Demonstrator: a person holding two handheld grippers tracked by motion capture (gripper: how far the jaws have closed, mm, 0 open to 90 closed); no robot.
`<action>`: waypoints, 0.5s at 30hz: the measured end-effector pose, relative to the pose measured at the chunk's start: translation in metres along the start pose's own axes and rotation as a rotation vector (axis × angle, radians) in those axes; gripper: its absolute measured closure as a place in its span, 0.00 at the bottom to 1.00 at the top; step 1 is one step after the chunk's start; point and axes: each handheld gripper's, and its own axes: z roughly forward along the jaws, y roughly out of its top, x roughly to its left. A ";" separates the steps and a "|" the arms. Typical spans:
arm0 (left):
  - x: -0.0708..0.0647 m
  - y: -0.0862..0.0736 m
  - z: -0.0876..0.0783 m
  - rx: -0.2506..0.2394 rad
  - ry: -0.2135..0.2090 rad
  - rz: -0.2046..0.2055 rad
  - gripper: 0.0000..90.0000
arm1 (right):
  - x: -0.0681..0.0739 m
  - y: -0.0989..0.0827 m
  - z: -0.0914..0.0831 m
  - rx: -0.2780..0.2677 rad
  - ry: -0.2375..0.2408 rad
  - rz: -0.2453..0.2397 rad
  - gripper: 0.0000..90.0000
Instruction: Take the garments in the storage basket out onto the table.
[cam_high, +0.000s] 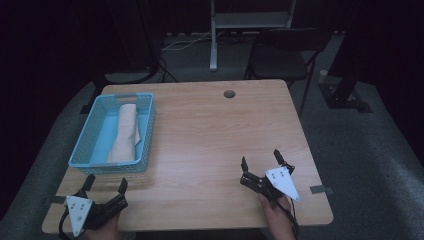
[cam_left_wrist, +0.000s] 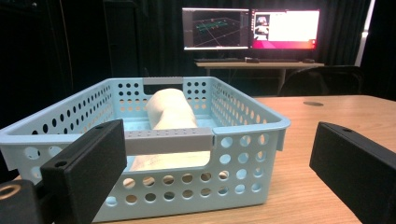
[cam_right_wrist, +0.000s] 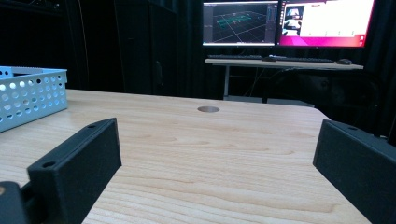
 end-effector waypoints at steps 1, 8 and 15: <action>0.000 0.000 0.000 0.000 -0.001 0.000 0.04 | 0.000 0.000 0.000 0.000 0.000 0.000 0.00; -0.002 0.000 -0.002 -0.003 -0.013 -0.001 0.04 | 0.000 0.000 0.000 0.000 0.000 0.000 0.00; -0.002 0.000 -0.002 -0.011 -0.045 -0.016 0.04 | 0.000 0.000 0.000 0.000 0.000 0.001 0.00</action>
